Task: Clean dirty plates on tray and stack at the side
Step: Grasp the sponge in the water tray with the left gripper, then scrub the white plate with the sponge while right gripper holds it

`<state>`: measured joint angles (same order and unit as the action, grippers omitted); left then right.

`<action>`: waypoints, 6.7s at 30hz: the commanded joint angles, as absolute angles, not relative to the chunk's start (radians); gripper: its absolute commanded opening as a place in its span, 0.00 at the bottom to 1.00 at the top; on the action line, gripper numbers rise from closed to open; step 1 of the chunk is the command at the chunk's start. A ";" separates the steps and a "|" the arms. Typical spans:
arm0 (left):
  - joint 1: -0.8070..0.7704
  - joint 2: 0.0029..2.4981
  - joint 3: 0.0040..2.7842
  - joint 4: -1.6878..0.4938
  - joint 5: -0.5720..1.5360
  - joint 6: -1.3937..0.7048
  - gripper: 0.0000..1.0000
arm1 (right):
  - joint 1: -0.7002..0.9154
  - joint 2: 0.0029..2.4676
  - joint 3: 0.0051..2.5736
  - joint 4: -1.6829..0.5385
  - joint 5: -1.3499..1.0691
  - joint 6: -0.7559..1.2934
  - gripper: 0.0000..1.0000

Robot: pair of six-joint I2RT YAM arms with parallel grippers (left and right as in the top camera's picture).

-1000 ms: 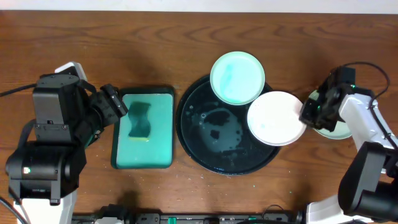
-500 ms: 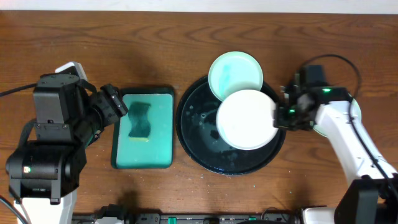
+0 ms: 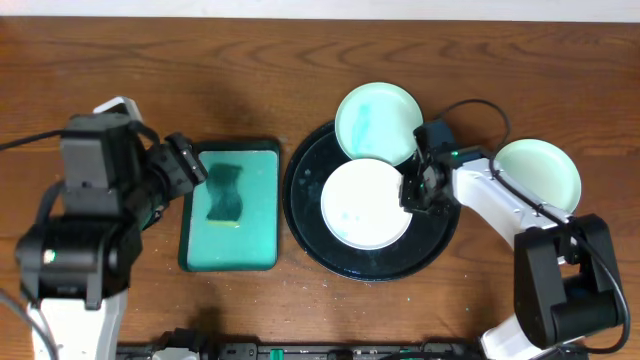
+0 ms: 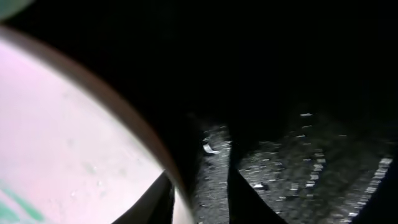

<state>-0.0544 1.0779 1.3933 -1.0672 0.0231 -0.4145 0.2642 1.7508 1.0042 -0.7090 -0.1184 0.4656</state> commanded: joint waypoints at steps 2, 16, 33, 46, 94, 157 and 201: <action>-0.057 1.230 1.317 -1.137 0.018 -0.413 0.78 | 0.217 1.679 1.041 -0.707 -0.102 0.401 0.23; -0.057 1.866 1.184 -0.855 0.077 -0.411 0.50 | 0.249 1.532 1.045 -0.745 -0.121 0.220 0.16; -0.057 1.611 1.243 -1.013 0.105 -0.344 0.07 | 0.264 1.728 1.021 -0.649 -0.112 0.175 0.32; -0.058 1.547 1.197 -1.002 0.105 -0.353 0.07 | 0.325 1.775 1.019 -0.739 -0.180 0.270 0.01; -0.656 2.017 1.324 -0.577 0.461 -0.665 0.08 | 0.336 1.775 1.019 -0.666 -0.147 0.351 0.01; -0.538 2.092 1.476 -0.757 0.053 -0.535 0.08 | 0.336 1.775 1.019 -0.670 -0.147 0.351 0.01; -0.517 2.174 1.529 -1.020 0.031 -0.542 0.07 | 0.341 1.775 1.019 -0.670 -0.147 0.352 0.01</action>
